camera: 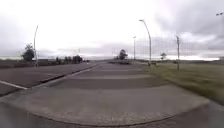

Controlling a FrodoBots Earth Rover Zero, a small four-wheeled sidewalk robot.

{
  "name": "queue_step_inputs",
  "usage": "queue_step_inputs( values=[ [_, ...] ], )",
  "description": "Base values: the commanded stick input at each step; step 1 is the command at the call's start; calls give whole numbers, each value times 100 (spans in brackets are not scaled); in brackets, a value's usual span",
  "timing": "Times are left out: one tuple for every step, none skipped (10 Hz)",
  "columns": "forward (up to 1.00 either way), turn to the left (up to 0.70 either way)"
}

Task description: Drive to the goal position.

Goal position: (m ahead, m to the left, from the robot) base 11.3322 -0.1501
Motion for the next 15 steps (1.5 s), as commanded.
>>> queue_step_inputs(
  values=[
    [70,0],
    [70,0],
    [70,0],
    [70,0],
    [85,0],
    [85,0],
    [100,0],
    [100,0],
    [100,0],
    [100,0],
    [100,0],
    [100,0],
    [100,0],
    [100,0],
    [100,0]
  ],
)
